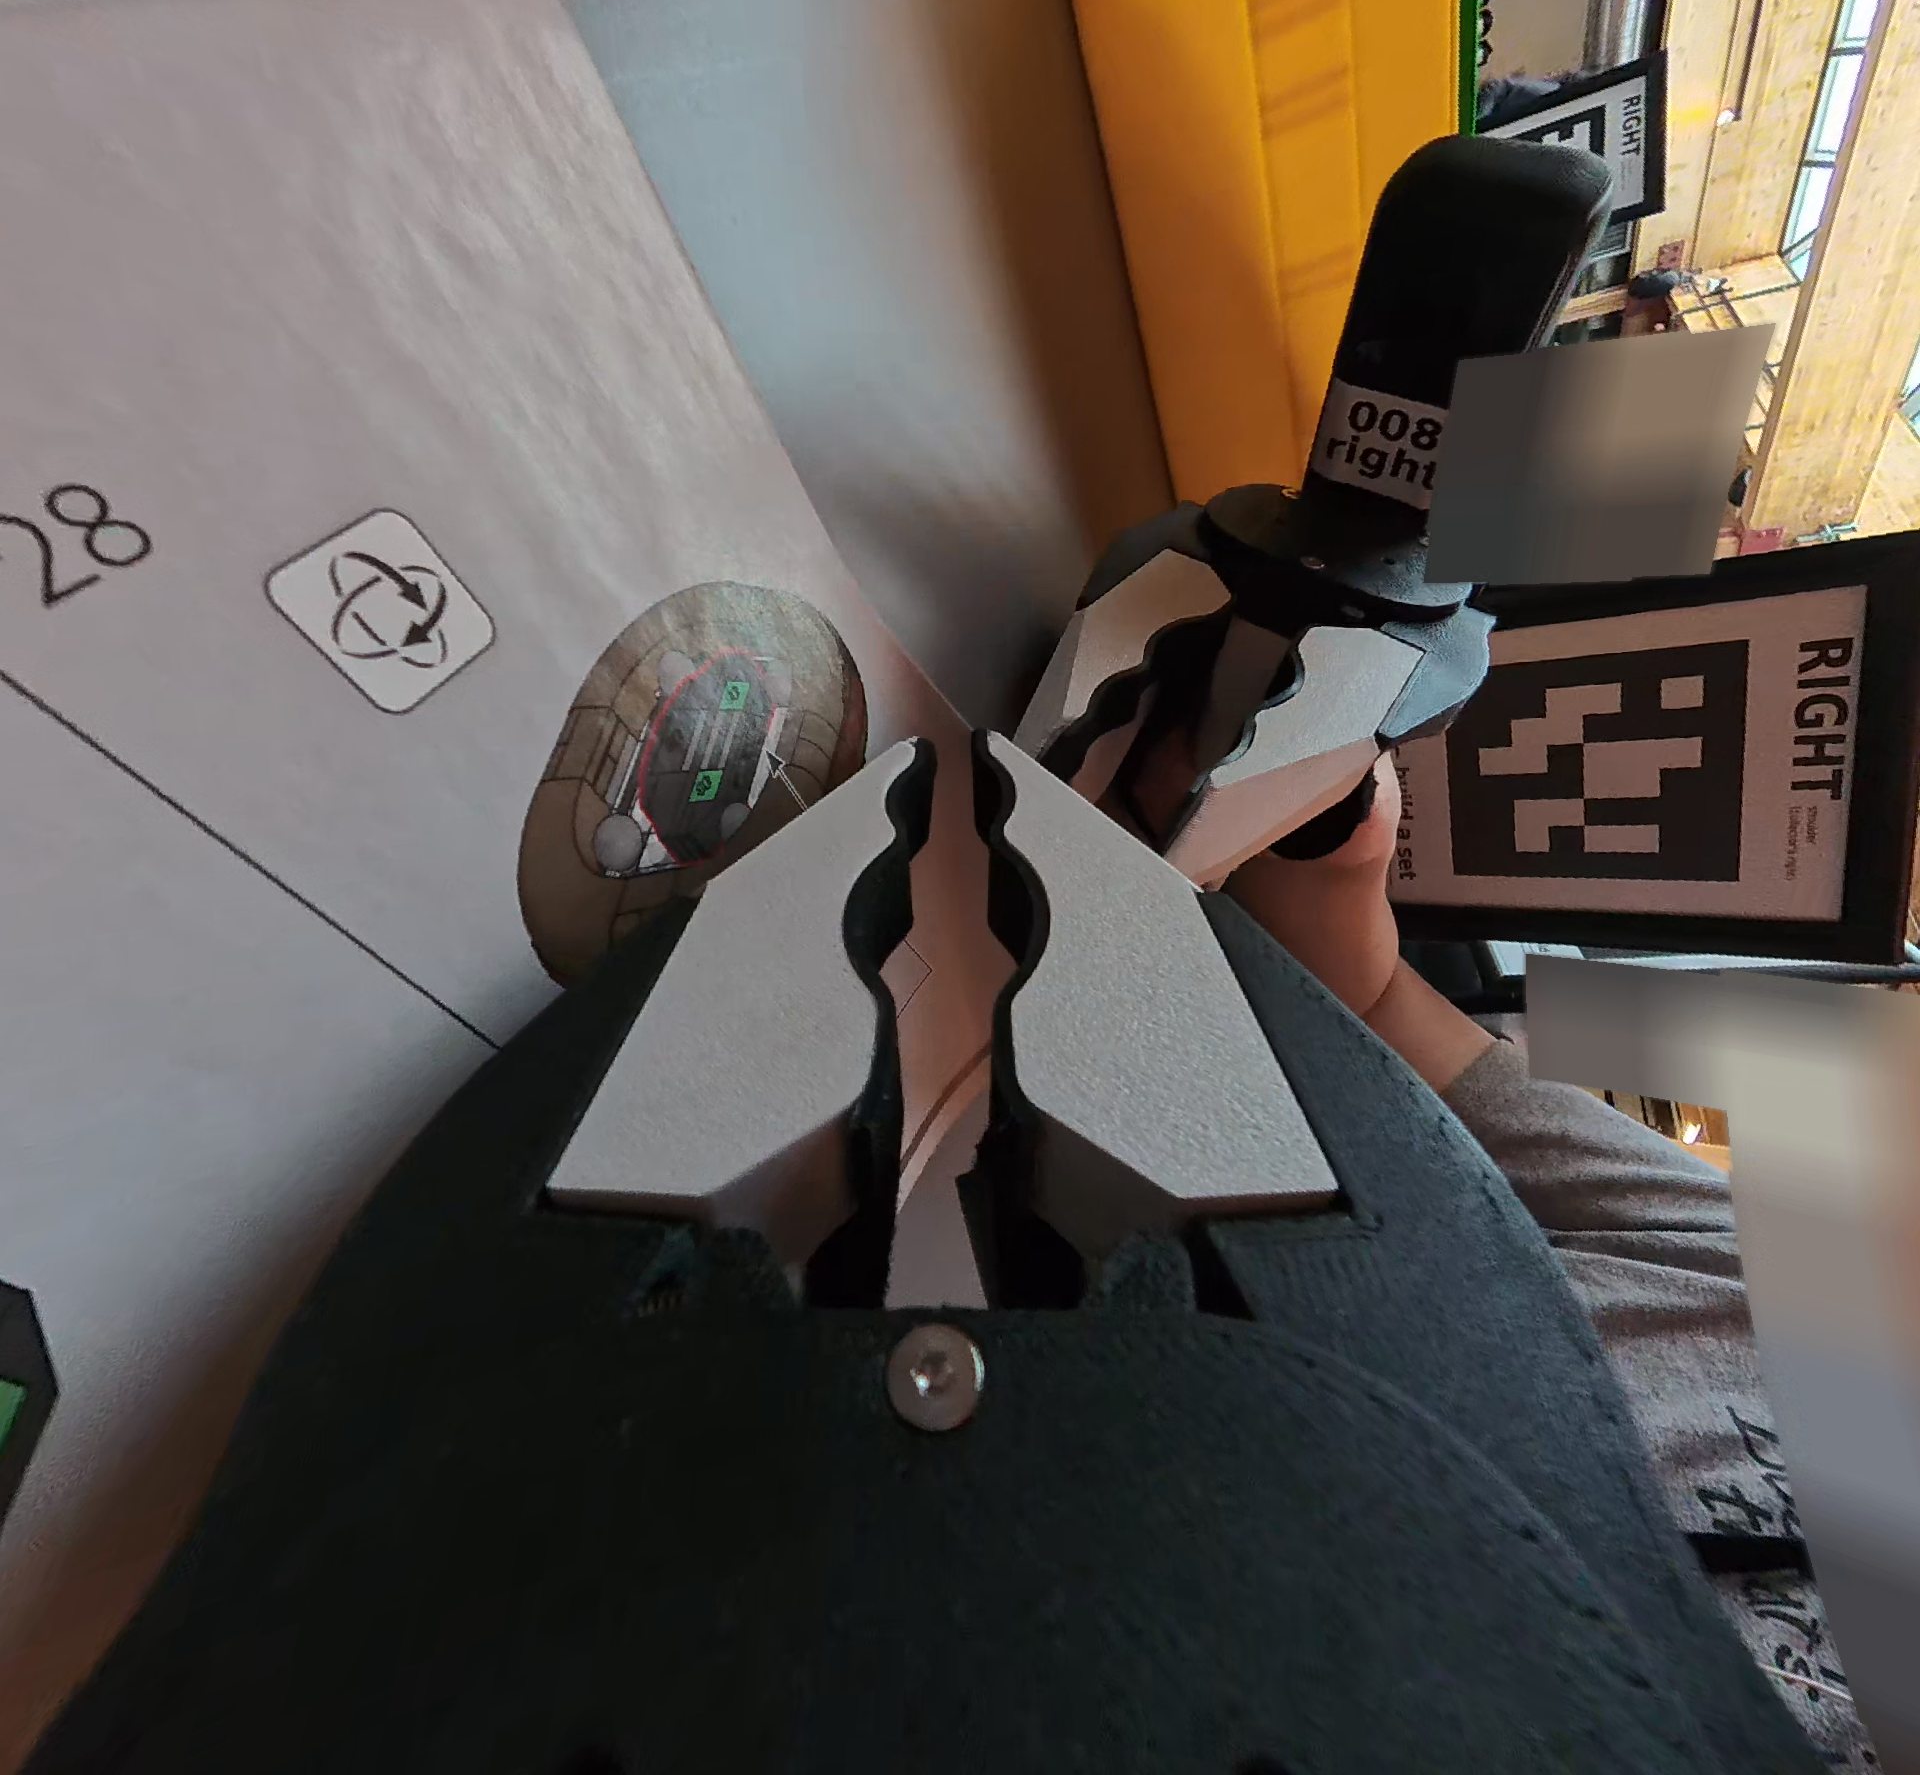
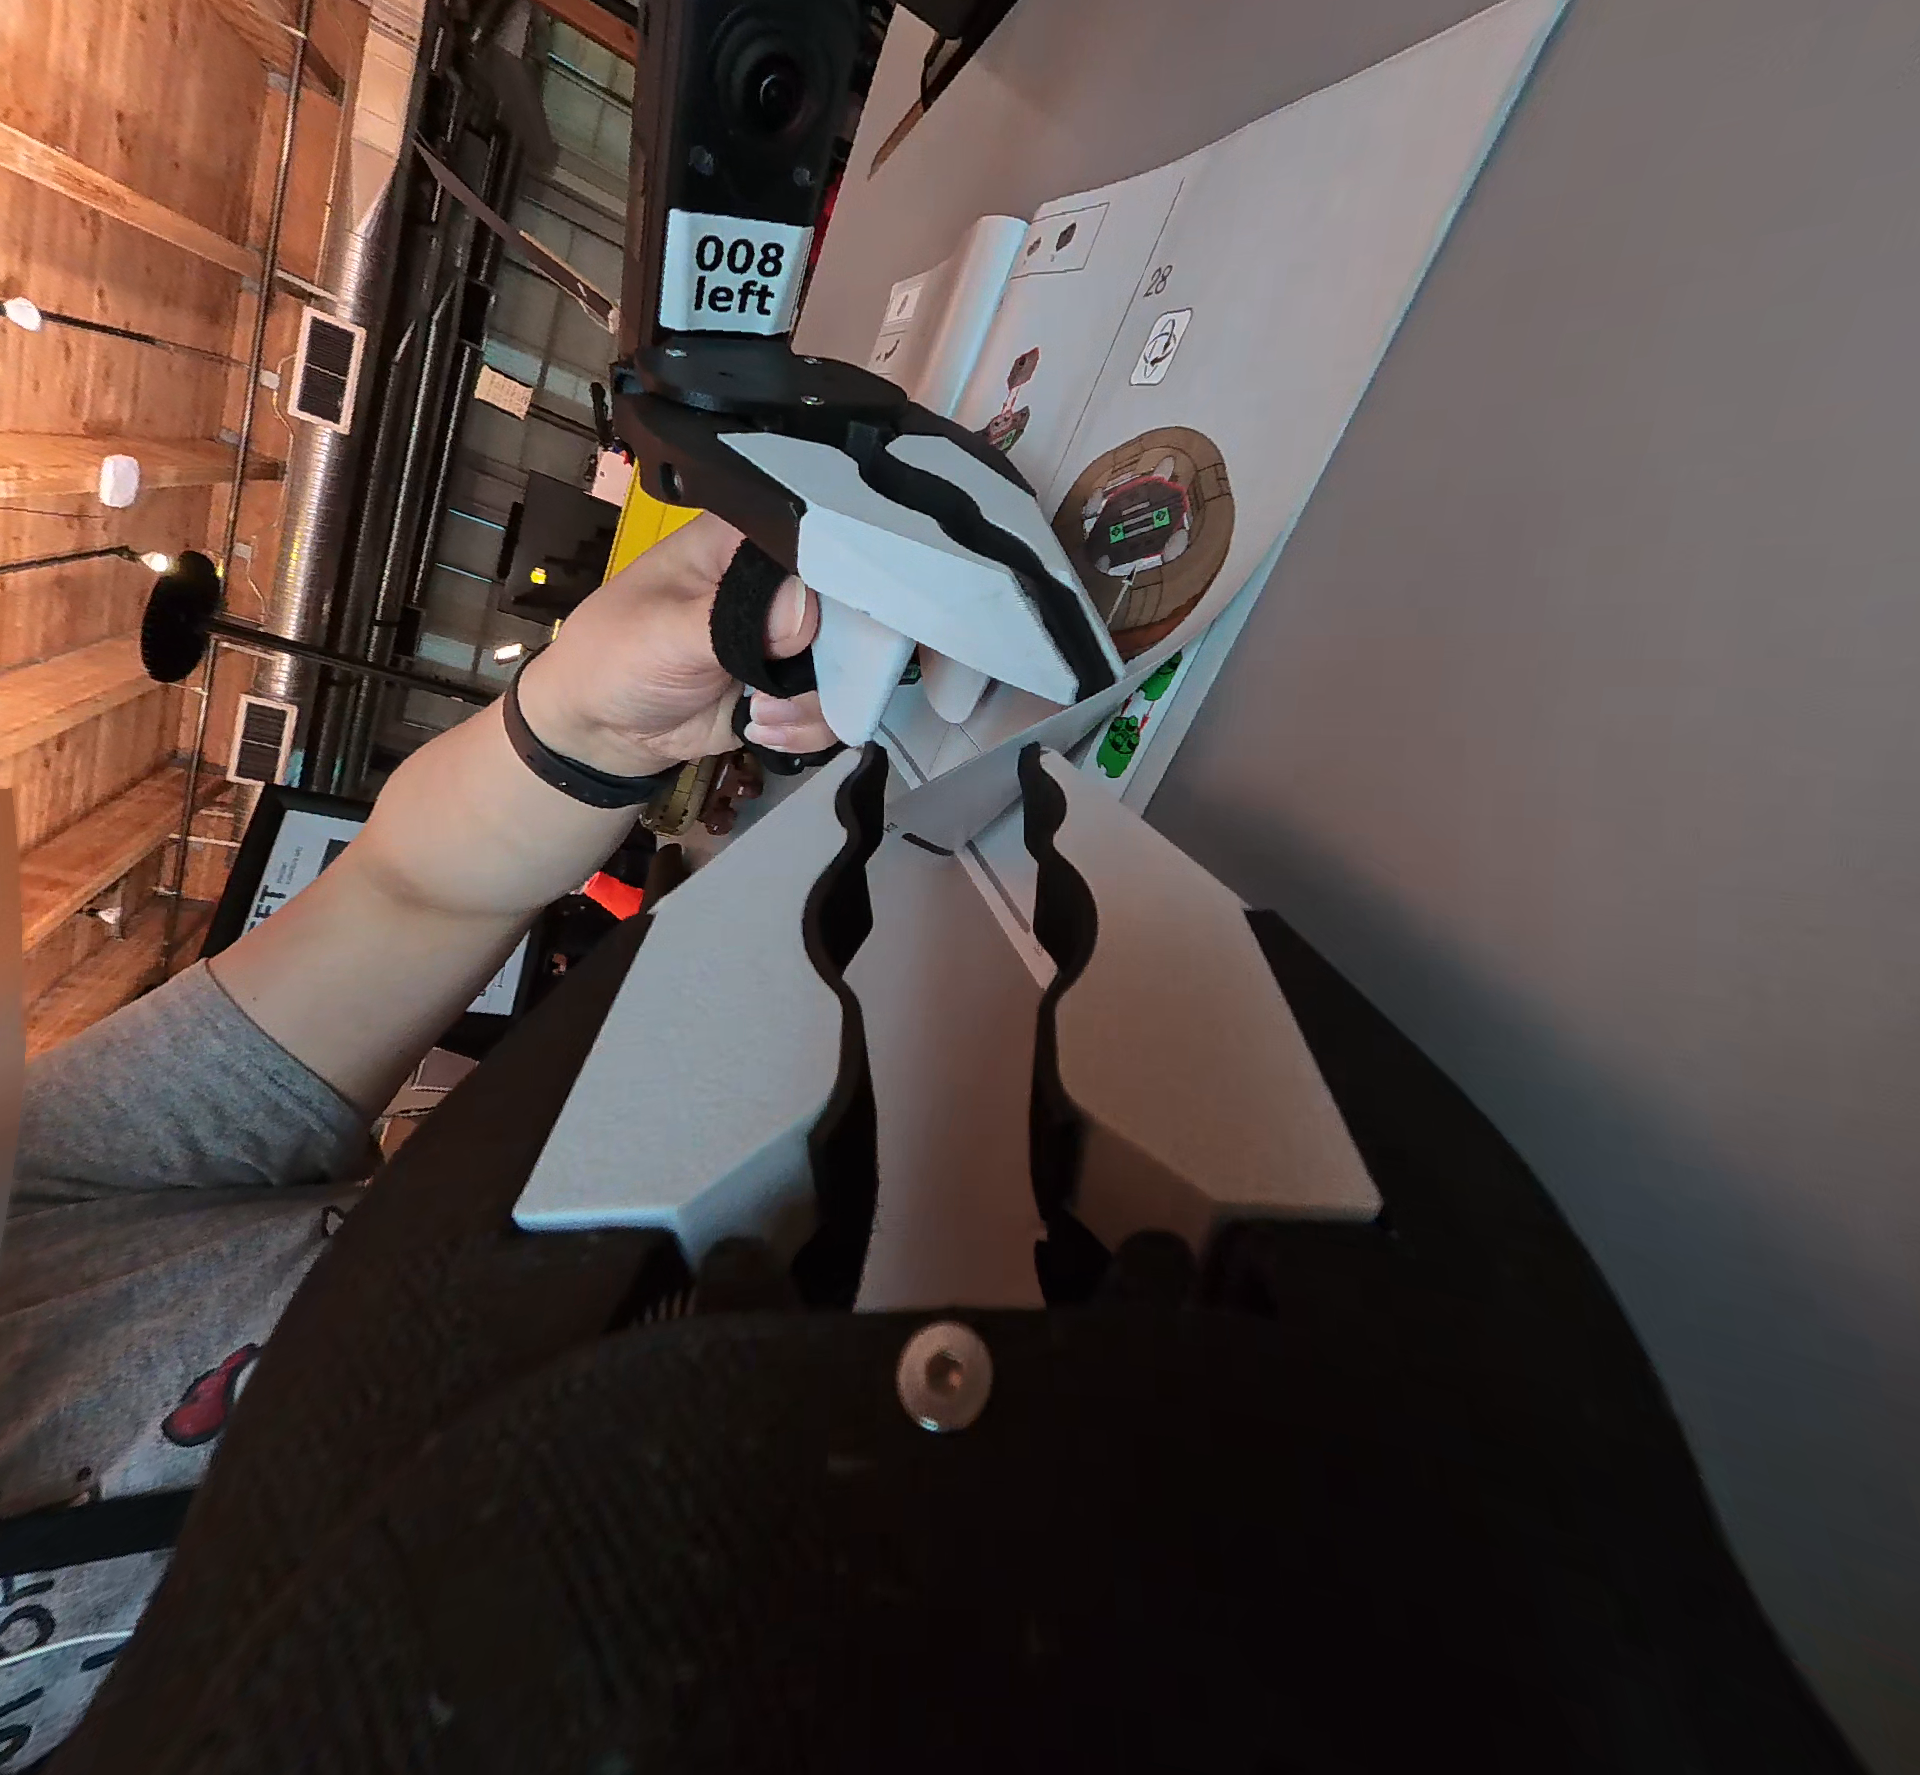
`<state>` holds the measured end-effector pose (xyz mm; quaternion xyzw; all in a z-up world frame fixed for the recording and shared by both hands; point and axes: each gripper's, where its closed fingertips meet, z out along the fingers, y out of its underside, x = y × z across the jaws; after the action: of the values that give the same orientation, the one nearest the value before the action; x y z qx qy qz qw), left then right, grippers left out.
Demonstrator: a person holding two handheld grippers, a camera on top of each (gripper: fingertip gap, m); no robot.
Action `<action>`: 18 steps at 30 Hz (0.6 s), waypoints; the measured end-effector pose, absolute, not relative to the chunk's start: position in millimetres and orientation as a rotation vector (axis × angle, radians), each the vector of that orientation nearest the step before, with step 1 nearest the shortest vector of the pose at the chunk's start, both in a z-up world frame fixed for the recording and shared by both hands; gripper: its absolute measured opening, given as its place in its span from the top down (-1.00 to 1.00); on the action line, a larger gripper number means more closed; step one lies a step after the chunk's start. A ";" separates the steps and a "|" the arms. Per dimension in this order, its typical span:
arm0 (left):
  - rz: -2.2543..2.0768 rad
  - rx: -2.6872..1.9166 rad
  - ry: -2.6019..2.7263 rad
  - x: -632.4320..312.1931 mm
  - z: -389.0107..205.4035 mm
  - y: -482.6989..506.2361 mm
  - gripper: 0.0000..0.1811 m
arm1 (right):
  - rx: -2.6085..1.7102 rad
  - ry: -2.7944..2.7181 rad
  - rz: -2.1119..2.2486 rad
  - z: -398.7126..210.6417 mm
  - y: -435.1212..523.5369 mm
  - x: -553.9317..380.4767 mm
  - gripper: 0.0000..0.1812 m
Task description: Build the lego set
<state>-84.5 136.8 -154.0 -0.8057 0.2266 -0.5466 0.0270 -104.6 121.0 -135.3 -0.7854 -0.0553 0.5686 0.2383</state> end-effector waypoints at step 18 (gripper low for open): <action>-1.772 -2.467 0.681 -84.5 -144.0 134.1 0.89 | -2.120 -0.030 1.664 -132.3 125.2 -99.9 0.78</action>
<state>-84.5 134.1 -144.0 -0.7924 0.2189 -0.5692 0.0144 -99.9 125.2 -132.3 -0.7671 -0.0108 0.6021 0.2213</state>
